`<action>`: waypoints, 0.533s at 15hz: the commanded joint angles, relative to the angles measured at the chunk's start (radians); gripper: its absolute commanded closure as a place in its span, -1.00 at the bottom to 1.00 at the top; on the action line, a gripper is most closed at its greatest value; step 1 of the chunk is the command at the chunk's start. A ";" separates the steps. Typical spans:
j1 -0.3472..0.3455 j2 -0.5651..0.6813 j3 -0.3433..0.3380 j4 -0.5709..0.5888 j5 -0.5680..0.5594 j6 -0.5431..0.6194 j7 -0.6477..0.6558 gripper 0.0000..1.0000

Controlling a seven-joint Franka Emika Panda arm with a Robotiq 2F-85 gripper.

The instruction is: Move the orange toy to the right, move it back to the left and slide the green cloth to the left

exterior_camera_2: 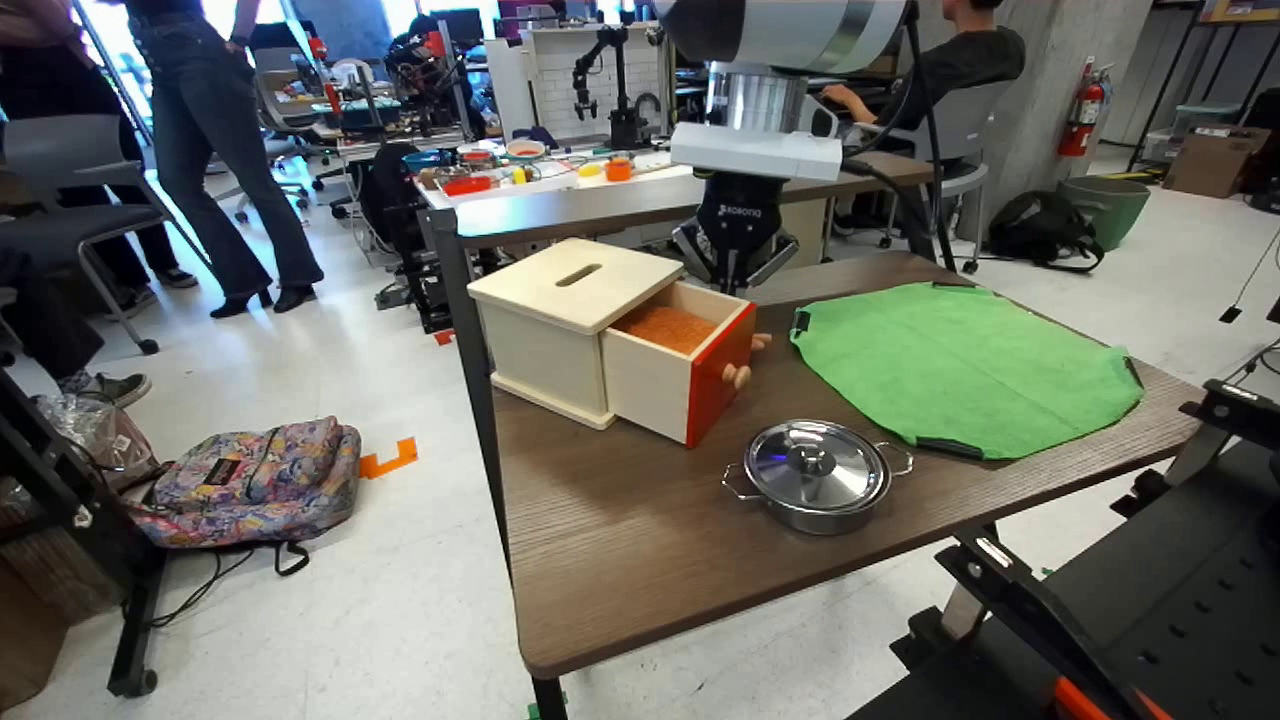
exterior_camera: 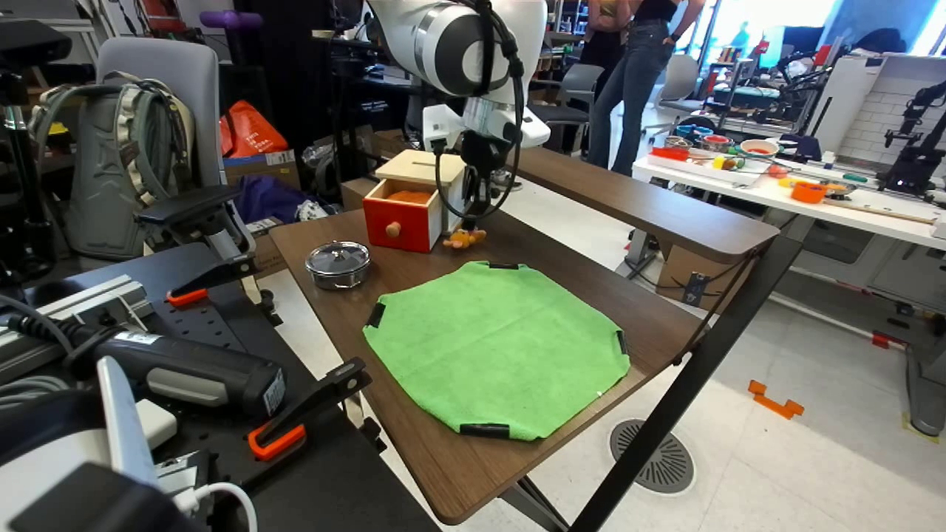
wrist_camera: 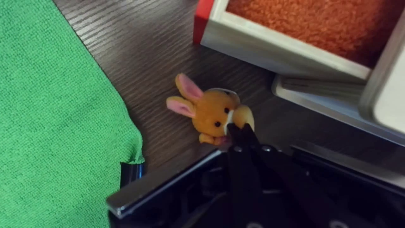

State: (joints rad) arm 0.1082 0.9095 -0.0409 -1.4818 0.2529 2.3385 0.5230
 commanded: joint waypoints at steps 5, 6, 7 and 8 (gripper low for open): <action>0.030 -0.302 0.003 -0.376 0.005 0.167 -0.006 0.99; 0.040 -0.343 0.002 -0.426 -0.003 0.188 -0.007 0.99; 0.053 -0.383 0.001 -0.478 -0.016 0.209 -0.008 0.99; 0.068 -0.419 -0.001 -0.521 -0.029 0.222 -0.003 0.99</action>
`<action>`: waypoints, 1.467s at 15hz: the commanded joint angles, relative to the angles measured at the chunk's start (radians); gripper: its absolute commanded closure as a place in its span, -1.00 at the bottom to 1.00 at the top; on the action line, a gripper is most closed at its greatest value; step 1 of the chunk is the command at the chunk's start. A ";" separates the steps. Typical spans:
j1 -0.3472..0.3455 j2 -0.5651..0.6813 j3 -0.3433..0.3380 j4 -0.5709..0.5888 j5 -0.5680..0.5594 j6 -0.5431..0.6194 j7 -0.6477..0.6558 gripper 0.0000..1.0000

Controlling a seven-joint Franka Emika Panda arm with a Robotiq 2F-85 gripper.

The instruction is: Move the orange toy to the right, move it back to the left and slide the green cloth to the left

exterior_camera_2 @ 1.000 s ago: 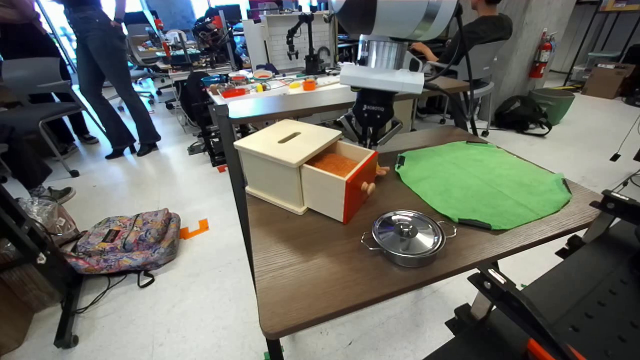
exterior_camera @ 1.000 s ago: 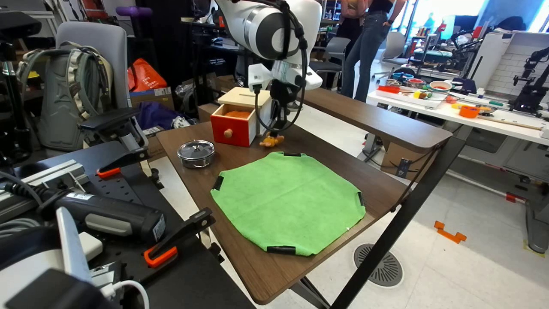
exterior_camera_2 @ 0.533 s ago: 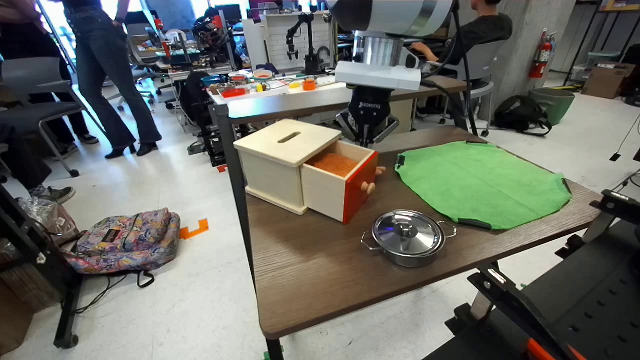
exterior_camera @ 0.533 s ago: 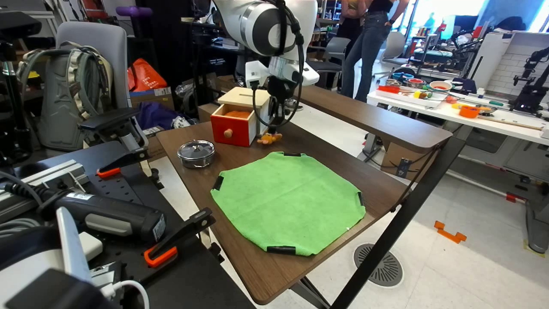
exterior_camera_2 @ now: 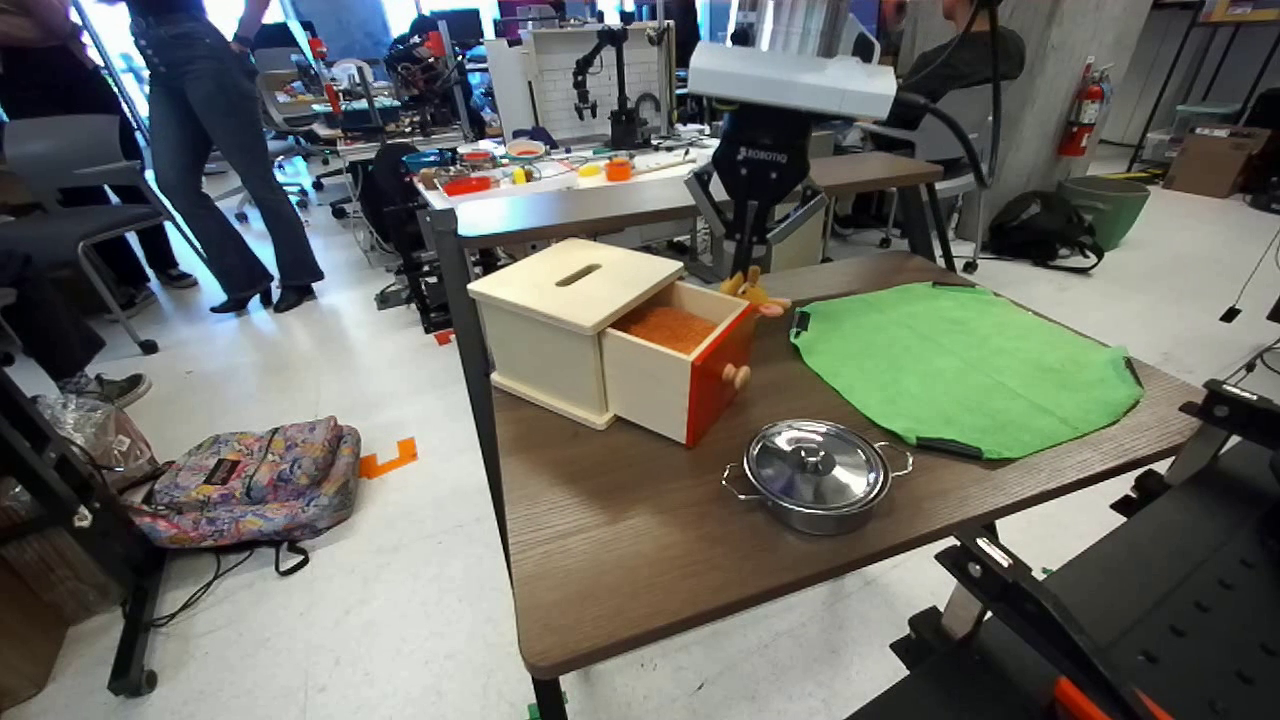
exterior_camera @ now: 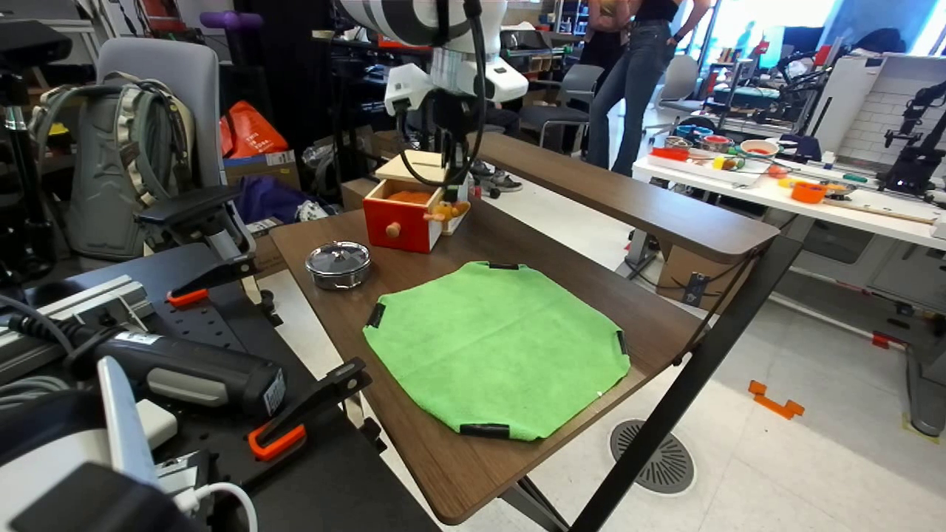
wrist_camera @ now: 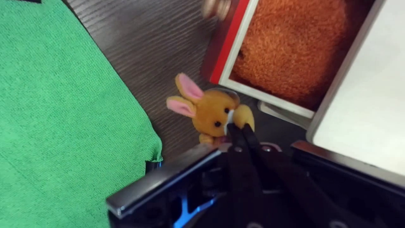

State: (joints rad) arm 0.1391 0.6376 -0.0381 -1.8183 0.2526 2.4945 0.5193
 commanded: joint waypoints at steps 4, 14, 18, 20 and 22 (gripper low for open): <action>0.119 -0.244 -0.017 -0.295 -0.145 0.075 0.055 0.99; 0.221 -0.281 0.048 -0.302 -0.375 -0.005 0.164 0.99; 0.242 -0.219 0.087 -0.247 -0.420 -0.050 0.147 0.99; 0.256 -0.182 0.100 -0.214 -0.433 -0.076 0.139 0.99; 0.269 -0.142 0.110 -0.177 -0.440 -0.089 0.124 0.99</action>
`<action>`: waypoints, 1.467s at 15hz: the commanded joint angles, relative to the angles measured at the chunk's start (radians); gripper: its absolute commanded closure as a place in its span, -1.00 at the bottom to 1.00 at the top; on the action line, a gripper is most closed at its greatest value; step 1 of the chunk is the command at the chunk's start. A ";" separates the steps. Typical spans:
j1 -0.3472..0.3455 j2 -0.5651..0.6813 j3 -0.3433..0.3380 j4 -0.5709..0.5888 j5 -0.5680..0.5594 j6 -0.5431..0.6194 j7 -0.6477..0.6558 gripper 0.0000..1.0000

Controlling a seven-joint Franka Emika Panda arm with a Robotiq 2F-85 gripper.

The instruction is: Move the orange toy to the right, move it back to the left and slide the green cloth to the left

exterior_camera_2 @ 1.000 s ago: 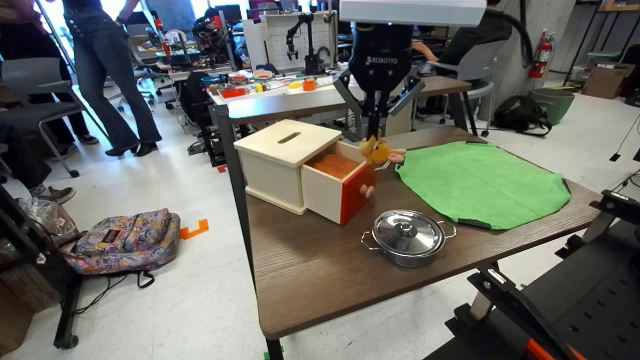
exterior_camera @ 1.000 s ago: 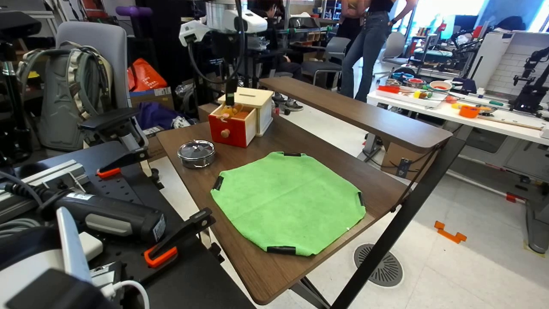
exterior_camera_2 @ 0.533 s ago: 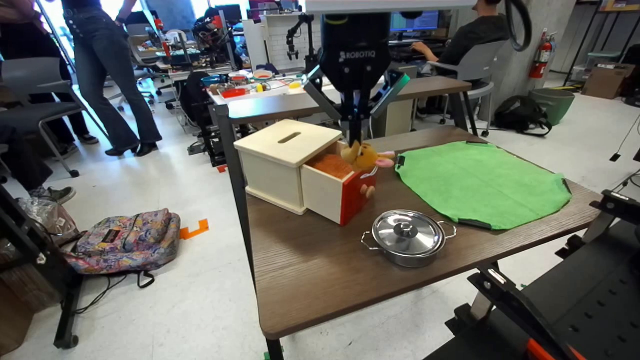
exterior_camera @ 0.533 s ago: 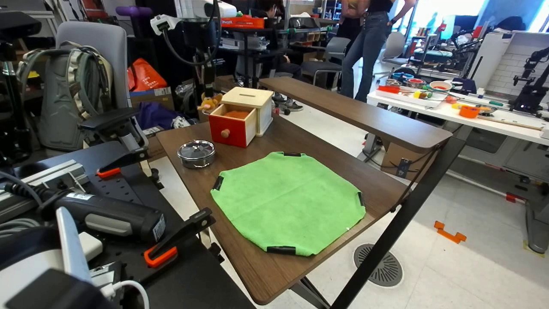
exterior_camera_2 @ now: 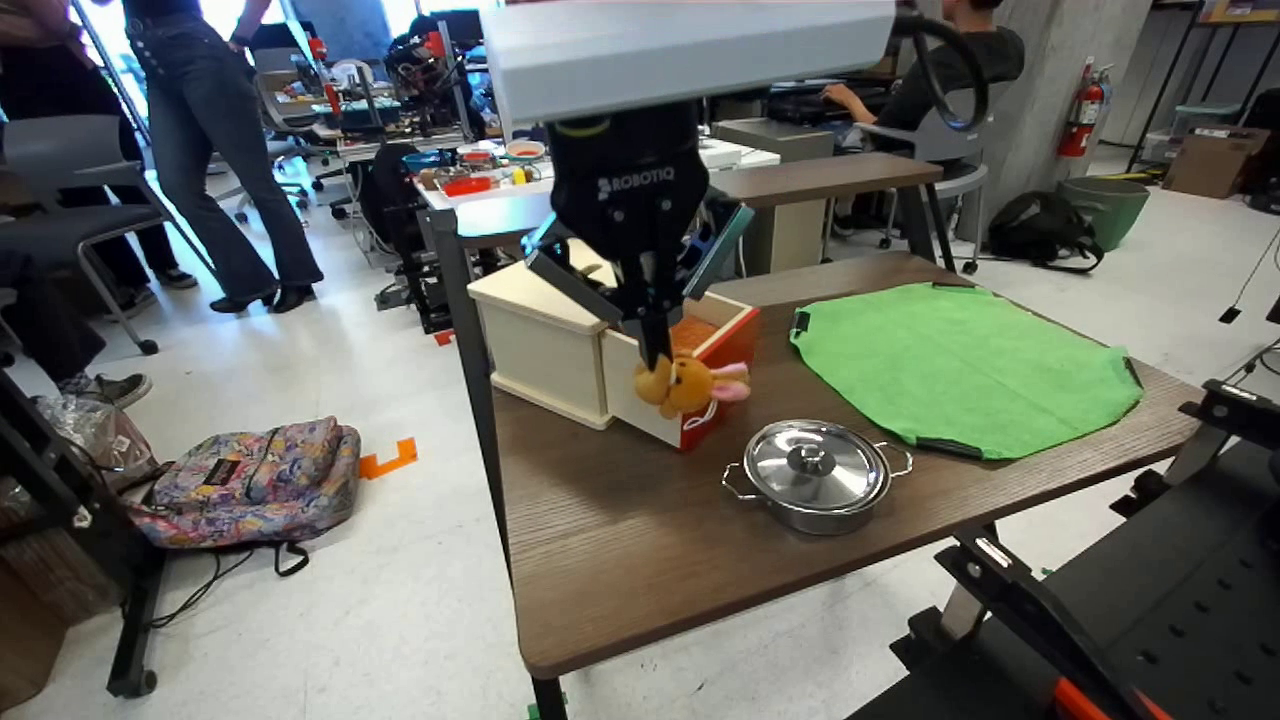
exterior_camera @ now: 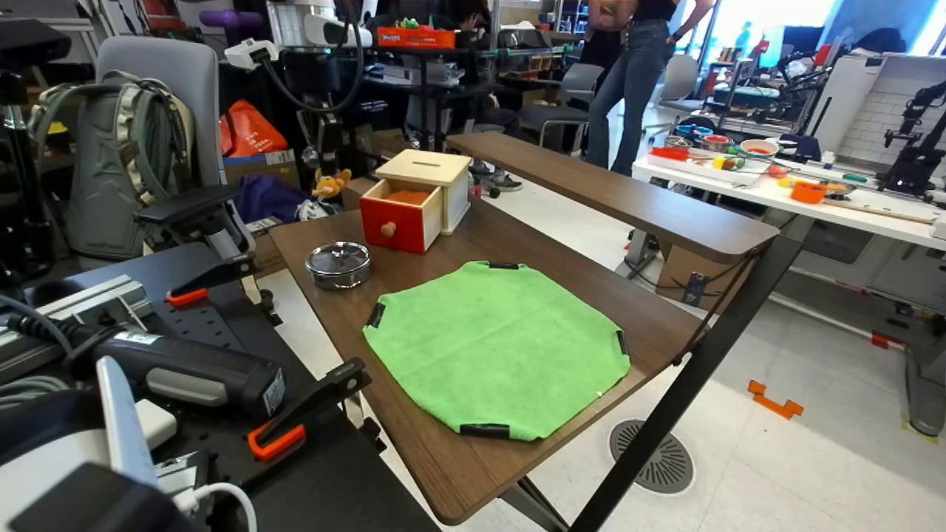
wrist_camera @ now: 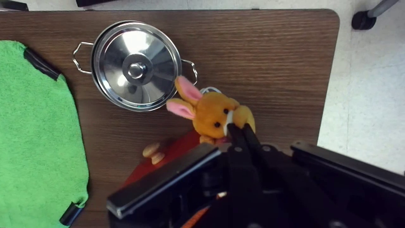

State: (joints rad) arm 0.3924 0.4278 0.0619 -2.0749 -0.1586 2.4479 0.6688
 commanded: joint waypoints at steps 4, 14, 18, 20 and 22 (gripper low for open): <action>0.034 0.172 0.005 0.180 -0.031 -0.050 -0.076 0.99; 0.080 0.361 -0.006 0.384 -0.018 -0.168 -0.176 0.44; 0.083 0.384 -0.003 0.423 -0.011 -0.193 -0.183 -0.13; 0.082 0.391 -0.002 0.440 -0.009 -0.201 -0.186 -0.43; 0.081 0.386 -0.001 0.446 -0.005 -0.208 -0.186 -0.69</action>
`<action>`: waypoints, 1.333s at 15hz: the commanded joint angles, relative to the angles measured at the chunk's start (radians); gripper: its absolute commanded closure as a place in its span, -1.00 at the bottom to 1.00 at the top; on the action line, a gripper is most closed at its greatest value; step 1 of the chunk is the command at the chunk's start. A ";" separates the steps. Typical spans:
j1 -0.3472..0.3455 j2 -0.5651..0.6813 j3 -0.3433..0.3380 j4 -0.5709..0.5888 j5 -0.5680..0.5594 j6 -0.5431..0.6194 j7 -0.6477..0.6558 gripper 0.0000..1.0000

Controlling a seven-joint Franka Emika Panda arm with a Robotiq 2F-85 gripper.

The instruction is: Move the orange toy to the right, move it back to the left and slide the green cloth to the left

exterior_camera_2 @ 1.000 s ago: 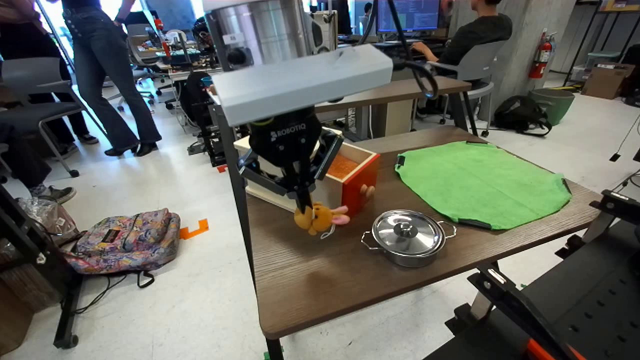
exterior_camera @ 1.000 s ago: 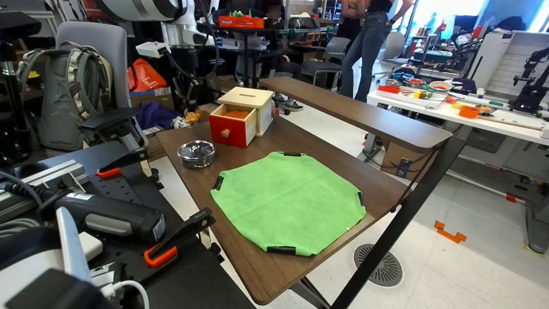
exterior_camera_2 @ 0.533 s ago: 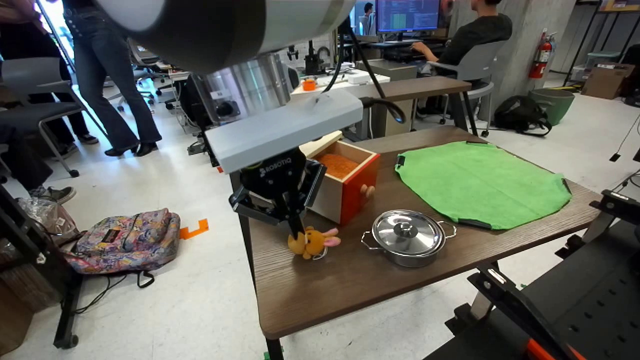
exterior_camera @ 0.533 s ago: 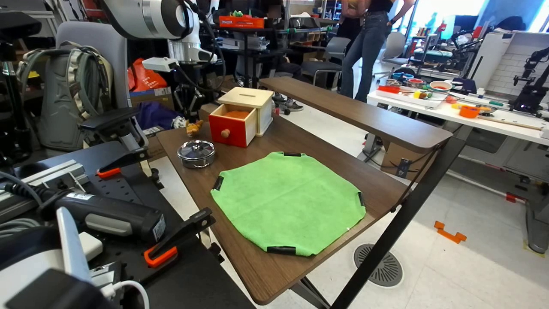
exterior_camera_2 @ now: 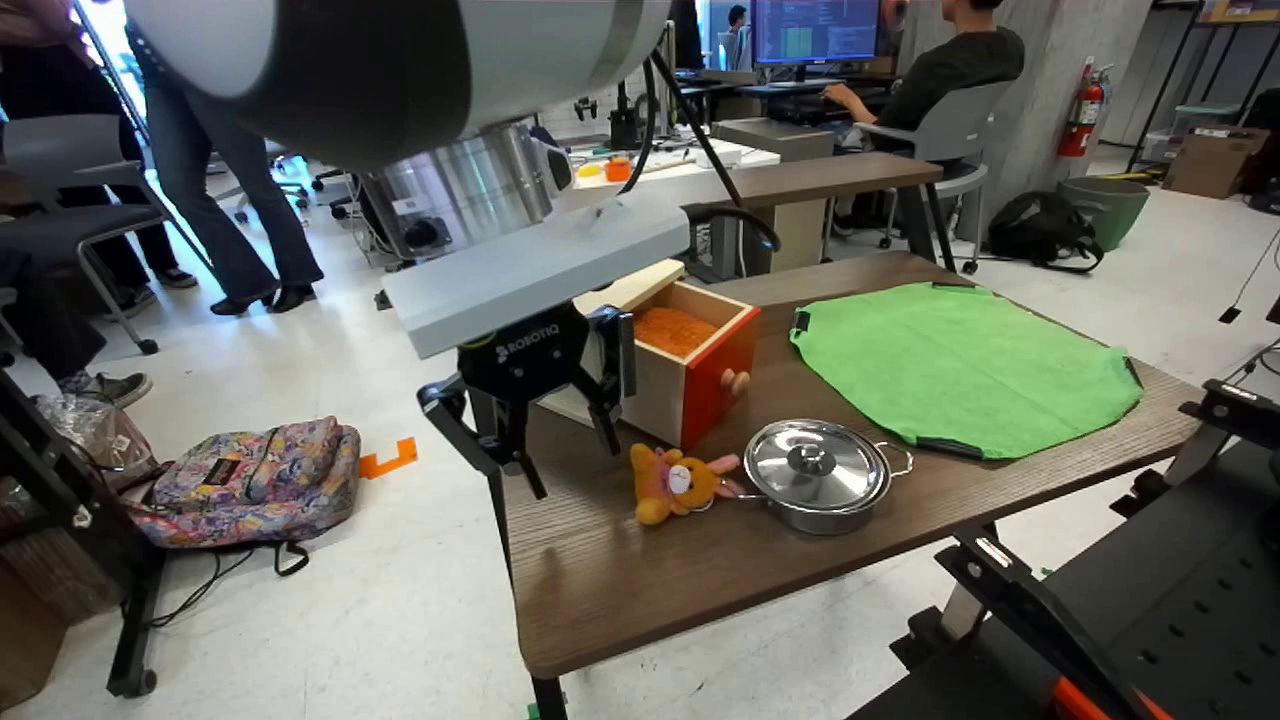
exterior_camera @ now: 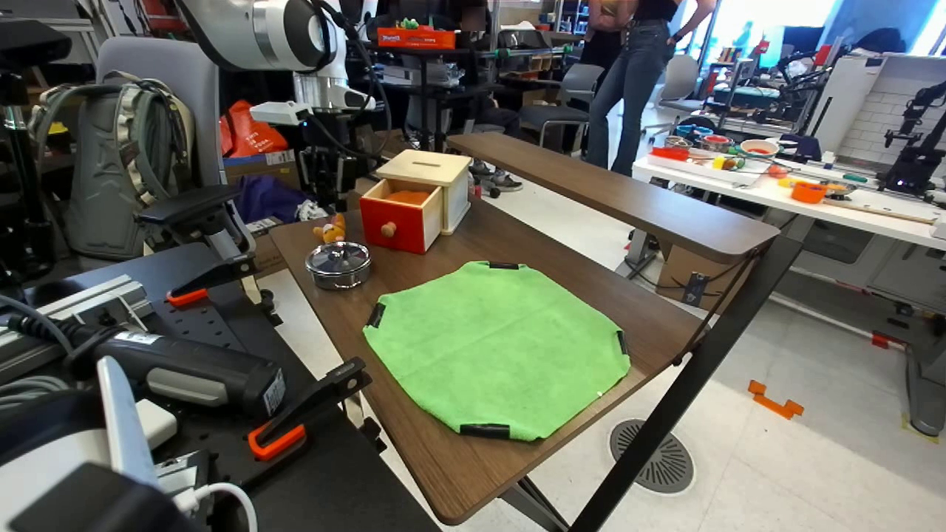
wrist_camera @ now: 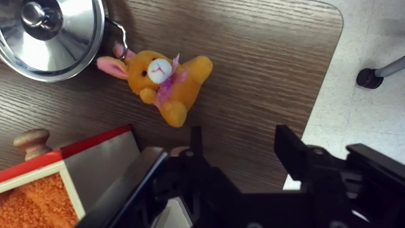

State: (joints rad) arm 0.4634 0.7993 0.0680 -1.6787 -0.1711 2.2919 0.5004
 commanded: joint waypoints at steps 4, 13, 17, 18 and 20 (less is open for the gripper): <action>0.022 -0.045 -0.007 0.002 0.002 -0.085 0.001 -1.00; 0.015 -0.365 0.010 -0.289 0.001 -0.102 0.050 -1.00; -0.063 -0.531 0.005 -0.389 0.024 -0.083 0.077 -1.00; -0.096 -0.560 0.004 -0.399 0.038 -0.088 0.058 -1.00; -0.159 -0.597 -0.004 -0.409 0.053 -0.085 0.032 -1.00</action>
State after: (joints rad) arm 0.3875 0.2868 0.0644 -2.0278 -0.1577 2.1861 0.5692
